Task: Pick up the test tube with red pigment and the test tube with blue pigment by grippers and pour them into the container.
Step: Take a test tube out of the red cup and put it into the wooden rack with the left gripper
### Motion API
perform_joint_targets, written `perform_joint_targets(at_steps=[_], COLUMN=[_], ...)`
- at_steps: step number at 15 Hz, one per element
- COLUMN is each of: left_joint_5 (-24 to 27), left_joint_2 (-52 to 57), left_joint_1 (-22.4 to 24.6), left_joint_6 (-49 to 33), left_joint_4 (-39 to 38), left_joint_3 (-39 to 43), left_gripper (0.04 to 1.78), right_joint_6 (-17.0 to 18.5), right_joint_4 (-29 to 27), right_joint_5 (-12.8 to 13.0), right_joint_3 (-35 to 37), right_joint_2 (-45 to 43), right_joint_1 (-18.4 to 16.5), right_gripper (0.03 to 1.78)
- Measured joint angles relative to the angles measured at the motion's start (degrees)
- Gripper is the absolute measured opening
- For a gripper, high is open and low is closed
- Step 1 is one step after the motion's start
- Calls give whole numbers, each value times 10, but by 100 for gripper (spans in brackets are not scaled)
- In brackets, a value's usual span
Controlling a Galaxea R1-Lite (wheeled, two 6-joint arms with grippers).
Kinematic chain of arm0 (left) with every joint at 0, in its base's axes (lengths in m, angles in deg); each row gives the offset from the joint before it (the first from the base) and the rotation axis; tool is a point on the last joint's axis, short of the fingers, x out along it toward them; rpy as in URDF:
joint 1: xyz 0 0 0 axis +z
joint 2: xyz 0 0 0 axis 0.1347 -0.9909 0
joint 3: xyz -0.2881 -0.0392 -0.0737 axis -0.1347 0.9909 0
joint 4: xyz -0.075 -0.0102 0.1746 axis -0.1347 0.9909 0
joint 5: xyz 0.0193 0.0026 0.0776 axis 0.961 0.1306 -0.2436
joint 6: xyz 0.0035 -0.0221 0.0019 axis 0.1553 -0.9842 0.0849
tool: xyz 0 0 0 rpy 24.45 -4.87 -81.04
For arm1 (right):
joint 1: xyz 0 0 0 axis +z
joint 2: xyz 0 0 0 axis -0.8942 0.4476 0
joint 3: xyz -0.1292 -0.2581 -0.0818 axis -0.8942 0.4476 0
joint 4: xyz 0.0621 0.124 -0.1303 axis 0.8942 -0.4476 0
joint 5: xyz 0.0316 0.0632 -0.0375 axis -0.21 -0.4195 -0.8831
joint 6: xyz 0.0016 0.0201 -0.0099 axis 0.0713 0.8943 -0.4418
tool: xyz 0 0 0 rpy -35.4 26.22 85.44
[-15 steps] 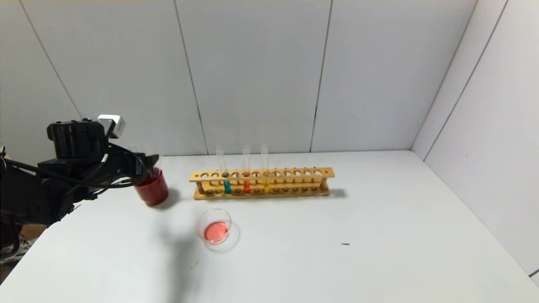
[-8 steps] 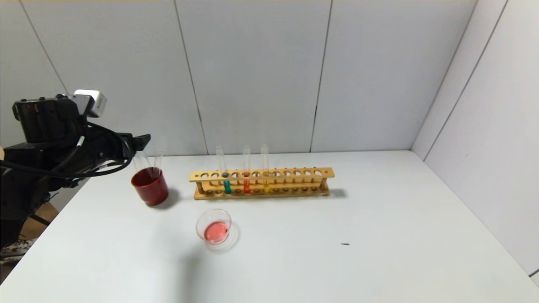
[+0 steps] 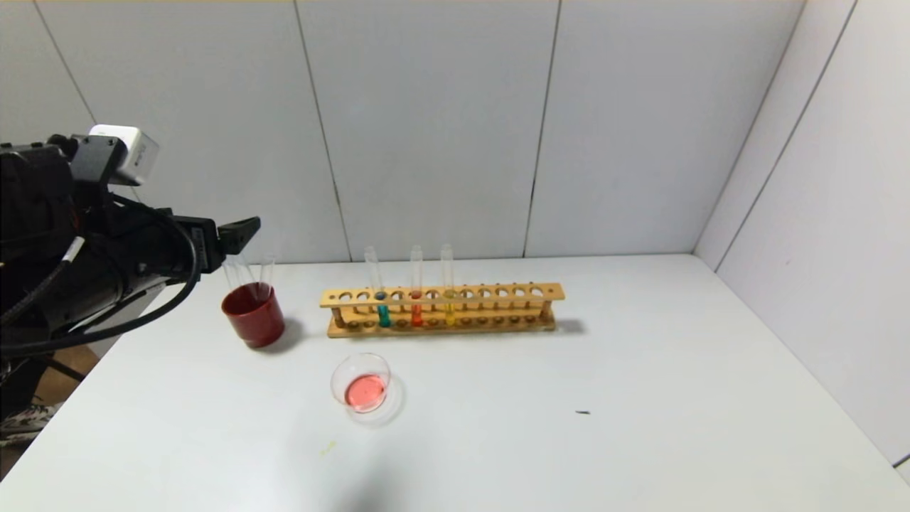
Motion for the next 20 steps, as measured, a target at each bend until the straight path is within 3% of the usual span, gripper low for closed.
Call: perform_joint_targets(at_steps=[4,9,15,20], left_joint_5=[-44,-91,-93,-95], left_joint_2=[65,99,60,-43], left_joint_1=[-82,-167,-187,-212], left_joint_6=[-13,-92,-126,-122], left_joint_4=[0,-7,-21,-133], left_joint_3=[60,107,117,127], left_gripper=[175,175,175,175], right_joint_6=[0,0,0,0], right_joint_4=[0,0,0,0], right_joint_5=[0,0,0,0], right_joint_3=[0,0,0,0], right_joint_2=[0,0,0,0], right_joint_1=[0,0,0,0], right_gripper=[171,171,171,171])
